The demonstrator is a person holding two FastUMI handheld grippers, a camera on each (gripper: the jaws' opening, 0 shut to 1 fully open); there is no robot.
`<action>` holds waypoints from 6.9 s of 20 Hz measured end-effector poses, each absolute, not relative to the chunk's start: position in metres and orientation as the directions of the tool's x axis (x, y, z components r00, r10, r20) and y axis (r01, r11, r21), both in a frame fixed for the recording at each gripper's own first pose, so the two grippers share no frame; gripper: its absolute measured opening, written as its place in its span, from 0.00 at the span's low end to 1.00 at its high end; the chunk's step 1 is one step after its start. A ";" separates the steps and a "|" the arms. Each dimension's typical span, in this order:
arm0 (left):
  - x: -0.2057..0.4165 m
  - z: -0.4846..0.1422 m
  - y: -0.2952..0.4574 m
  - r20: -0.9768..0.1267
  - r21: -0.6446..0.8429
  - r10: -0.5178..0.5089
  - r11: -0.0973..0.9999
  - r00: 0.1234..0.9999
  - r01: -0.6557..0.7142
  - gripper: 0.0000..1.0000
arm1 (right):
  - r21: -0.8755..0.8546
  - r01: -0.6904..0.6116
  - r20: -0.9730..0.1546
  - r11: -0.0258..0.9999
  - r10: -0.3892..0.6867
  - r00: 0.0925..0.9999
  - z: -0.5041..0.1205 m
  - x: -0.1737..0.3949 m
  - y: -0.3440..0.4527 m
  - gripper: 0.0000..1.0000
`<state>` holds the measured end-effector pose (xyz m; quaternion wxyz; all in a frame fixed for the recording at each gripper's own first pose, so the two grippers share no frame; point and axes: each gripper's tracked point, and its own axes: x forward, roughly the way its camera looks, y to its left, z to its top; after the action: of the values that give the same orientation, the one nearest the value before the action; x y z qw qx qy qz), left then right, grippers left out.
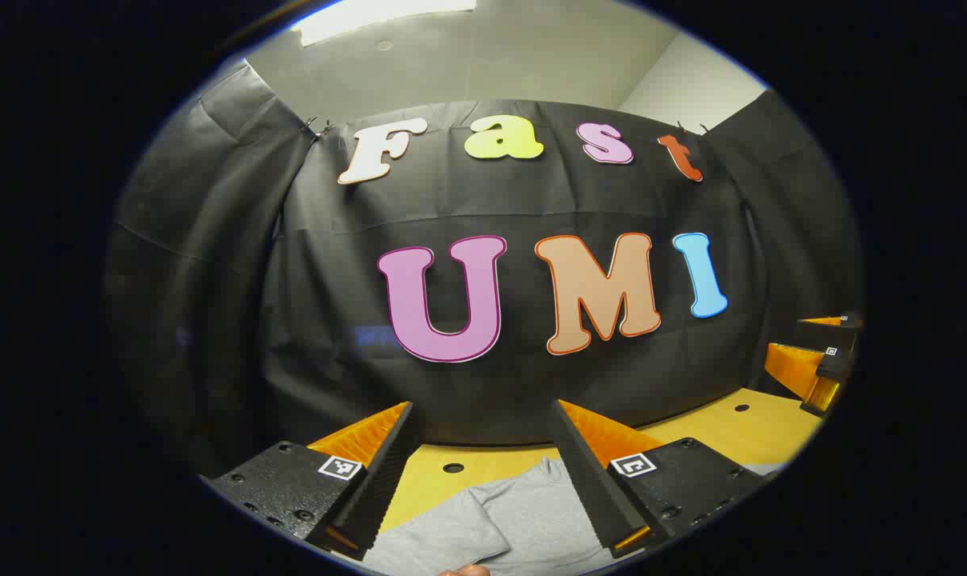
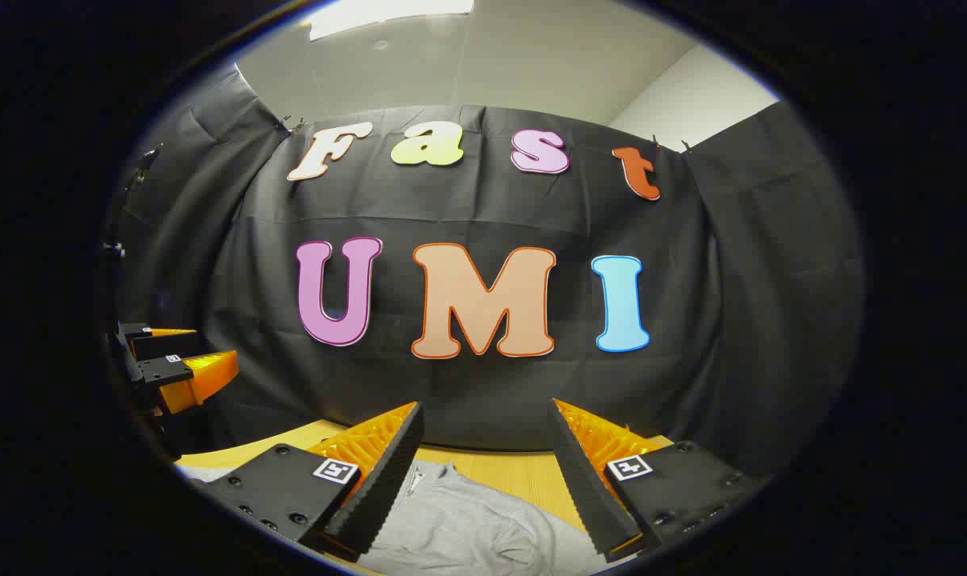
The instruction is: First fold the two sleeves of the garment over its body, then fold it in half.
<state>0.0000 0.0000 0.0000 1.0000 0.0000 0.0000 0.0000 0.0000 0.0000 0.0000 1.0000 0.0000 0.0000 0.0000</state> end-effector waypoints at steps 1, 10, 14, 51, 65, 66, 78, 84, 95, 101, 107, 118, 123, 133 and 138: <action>0.000 -0.002 0.000 -0.003 -0.002 0.000 1.000 1.000 0.000 0.96 | -0.004 -0.002 0.000 1.000 0.002 1.000 0.001 0.001 0.001 0.97; 0.001 -0.003 0.002 -0.016 -0.010 0.005 1.000 1.000 -0.005 0.96 | -0.024 -0.012 0.004 1.000 0.012 1.000 0.004 0.007 0.008 0.97; 0.001 -0.004 0.004 -0.018 -0.005 0.011 1.000 1.000 -0.011 0.96 | -0.021 -0.009 0.006 1.000 0.009 1.000 0.004 0.007 0.008 0.97; 0.007 -0.015 -0.057 -0.030 -0.038 -0.140 0.990 0.990 0.138 0.96 | -0.225 0.102 -0.348 0.969 -0.178 0.920 -0.116 -0.082 -0.169 0.98; 0.002 -0.025 -0.091 -0.057 -0.035 -0.193 0.981 0.980 0.191 0.96 | -0.222 0.072 -0.654 0.972 -0.203 0.729 -0.238 -0.178 -0.240 0.98; 0.002 -0.026 -0.093 -0.060 -0.036 -0.192 0.981 0.979 0.191 0.96 | -0.219 0.067 -0.675 0.973 -0.201 0.709 -0.246 -0.185 -0.243 0.98; 0.000 -0.030 -0.120 -0.082 -0.033 -0.206 0.978 0.975 0.204 0.96 | -0.146 0.019 -0.846 0.989 -0.135 0.516 -0.316 -0.266 -0.257 0.98; -0.003 -0.034 -0.133 -0.100 -0.028 -0.204 0.979 0.974 0.202 0.97 | -0.091 0.019 -0.869 0.996 -0.089 0.486 -0.330 -0.275 -0.256 0.96; -0.010 -0.038 -0.144 -0.119 0.004 -0.127 0.992 0.985 0.128 0.97 | 0.177 0.074 -0.894 0.981 0.129 0.429 -0.340 -0.275 -0.226 0.12; 0.003 -0.037 -0.121 -0.105 0.031 -0.102 0.994 0.989 0.106 0.96 | 0.288 0.197 -0.865 0.937 0.167 0.474 -0.327 -0.254 -0.217 0.12; 0.018 -0.033 -0.092 -0.083 0.018 -0.089 0.996 0.993 0.091 1.00 | 0.356 0.225 -0.792 0.907 0.165 0.588 -0.278 -0.195 -0.201 0.12; 0.014 -0.029 -0.032 -0.070 0.043 -0.014 0.999 0.997 0.018 0.97 | 0.510 0.129 -0.606 0.851 0.249 0.756 -0.191 -0.062 -0.145 0.12; 0.011 -0.027 0.004 -0.065 0.064 0.040 0.997 0.997 -0.036 0.96 | 0.521 0.058 -0.551 0.852 0.284 0.785 -0.168 -0.006 -0.113 0.12; -0.004 -0.038 0.070 -0.091 0.070 0.160 0.986 0.983 -0.153 0.96 | 0.561 -0.076 -0.477 0.825 0.396 0.785 -0.140 0.077 -0.026 0.12; -0.015 -0.043 0.099 -0.100 0.084 0.210 0.976 0.972 -0.202 0.96 | 0.581 -0.138 -0.469 0.802 0.469 0.748 -0.148 0.098 0.038 0.12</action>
<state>-0.0146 0.0986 -0.0432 0.9924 0.0365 0.0544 0.1039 0.0979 0.0376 -0.1483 0.8965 0.2654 0.3118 0.1691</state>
